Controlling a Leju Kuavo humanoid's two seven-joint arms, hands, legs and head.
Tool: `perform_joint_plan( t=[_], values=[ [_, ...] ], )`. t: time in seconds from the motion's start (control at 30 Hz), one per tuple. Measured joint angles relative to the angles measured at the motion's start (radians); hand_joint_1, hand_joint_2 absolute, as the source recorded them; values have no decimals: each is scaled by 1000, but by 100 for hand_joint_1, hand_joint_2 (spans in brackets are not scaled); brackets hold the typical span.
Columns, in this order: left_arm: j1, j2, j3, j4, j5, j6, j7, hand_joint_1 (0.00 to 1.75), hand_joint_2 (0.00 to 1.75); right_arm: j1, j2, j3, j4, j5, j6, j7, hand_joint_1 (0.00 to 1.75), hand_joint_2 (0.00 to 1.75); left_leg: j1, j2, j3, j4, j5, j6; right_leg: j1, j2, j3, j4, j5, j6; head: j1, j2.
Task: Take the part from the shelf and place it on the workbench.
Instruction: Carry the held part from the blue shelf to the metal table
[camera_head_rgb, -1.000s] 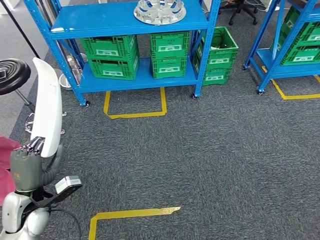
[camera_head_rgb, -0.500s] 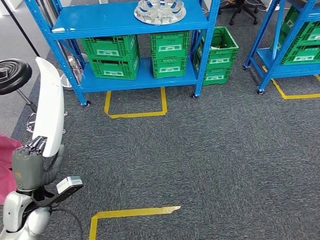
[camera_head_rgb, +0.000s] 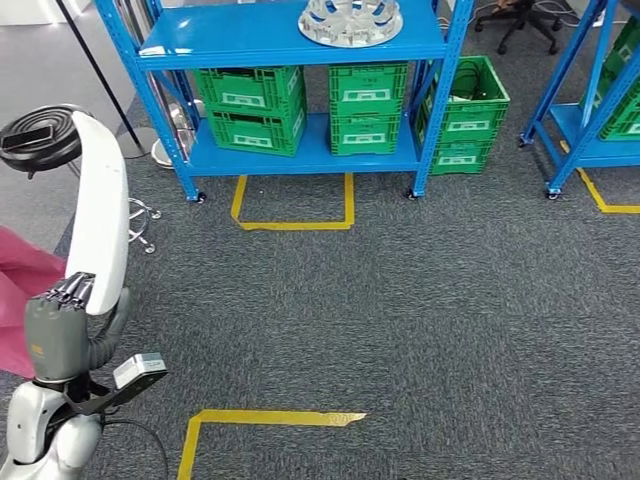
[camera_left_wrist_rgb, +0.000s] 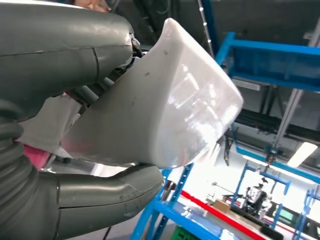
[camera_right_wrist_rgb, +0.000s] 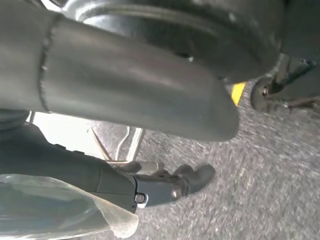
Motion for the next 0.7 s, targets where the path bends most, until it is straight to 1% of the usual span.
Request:
perform_joint_plan(
  t=[0.03,0.07,0.1,0.13,0.17,0.2,0.23,0.27,0.3,0.33,0.37,0.4,0.43,0.47,0.5,0.53,0.57,0.6,0.63,0.67,0.7],
  values=[
    [1,1,0,0,0,0,0,175,175,0,0,0,0,0,0,0,0,0,0,10,-6,10,-7,-2,1,-9,-1,2,3,-7,-1,0],
    [1,2,0,1,0,-1,0,175,175,0,0,0,0,-1,1,0,0,0,-1,27,-18,38,-26,-2,2,-19,-3,3,6,-14,-4,0],
    [-1,2,0,2,0,-1,0,175,175,1,0,0,0,-2,2,0,0,0,-3,49,-39,90,-58,-2,4,-30,-5,2,9,-19,-6,0],
    [-4,2,0,2,0,-1,0,175,175,1,0,0,0,-1,3,-1,0,0,-5,68,-66,160,-97,-1,8,-40,-7,2,10,-23,-8,0],
    [-6,2,-1,3,0,-1,0,175,175,2,0,0,0,0,4,0,0,0,-5,76,-94,234,-133,0,12,-52,-10,2,11,-25,-8,0],
    [-6,2,-2,4,0,-1,0,175,175,3,0,0,0,1,5,0,0,0,-6,79,-113,289,-155,3,16,-65,-13,2,11,-27,-8,0],
    [-6,2,-3,5,0,-1,0,175,175,3,0,0,0,2,6,0,0,0,-8,80,-115,309,-159,7,19,-76,-14,2,11,-28,-8,0],
    [-7,2,-4,6,0,-1,0,175,175,2,0,0,0,3,7,0,0,0,-11,83,-96,288,-144,14,23,-88,-14,2,11,-29,-8,0],
    [-7,3,-5,7,0,-1,0,175,175,1,0,0,0,4,8,0,0,0,-17,90,-60,230,-117,24,26,-99,-13,2,10,-30,-8,0],
    [-9,3,-6,7,0,-1,0,175,175,1,0,0,0,4,8,0,0,0,-26,111,-19,159,-93,36,28,-110,-12,2,9,-31,-8,0],
    [-12,3,-6,7,0,-1,0,175,175,0,1,0,0,5,9,0,0,0,-36,137,15,95,-78,47,31,-121,-12,2,8,-30,-8,0],
    [-16,4,-7,7,0,-1,0,175,175,0,1,0,0,6,10,0,0,0,-45,157,35,53,-72,55,34,-132,-12,2,7,-29,-8,0],
    [-19,4,-8,7,0,0,0,175,175,0,2,0,0,6,11,0,0,0,-52,168,42,34,-75,60,35,-143,-13,1,6,-26,-7,0],
    [-21,5,-8,7,0,0,0,175,175,-1,2,0,0,8,12,-1,0,0,-55,163,40,29,-75,61,37,-156,-12,0,6,-23,-7,0],
    [-21,6,-8,7,0,0,0,175,175,-2,2,0,0,9,12,-1,0,0,-53,149,40,23,-72,62,37,-167,-11,-2,4,-17,-7,0],
    [-21,6,-8,7,0,0,0,175,175,-3,2,0,0,10,12,-2,0,0,-50,137,42,16,-68,64,36,-159,-12,1,-3,-11,-6,0],
    [-22,6,-9,7,0,0,0,175,175,-4,2,1,0,11,12,-2,0,0,-47,125,43,10,-63,67,35,-136,-20,19,-18,-6,-5,0],
    [-24,5,-9,7,-1,0,0,175,175,-5,2,1,0,11,12,-3,0,0,-43,113,45,4,-59,70,34,-104,-38,57,-42,-3,-2,0],
    [-25,4,-10,7,-2,0,-1,175,175,-5,2,1,0,11,13,-3,0,0,-43,101,44,3,-57,72,32,-69,-65,116,-72,-1,0,0],
    [-25,2,-10,7,-4,0,-2,175,175,-4,2,1,0,10,13,-4,0,0,-44,89,42,3,-56,74,32,-48,-99,185,-101,-1,2,0],
    [-22,0,-10,7,-8,0,-5,175,175,-2,1,1,0,9,14,-4,0,0,-45,75,41,3,-56,75,32,-38,-129,241,-118,0,3,0]
  ],
)
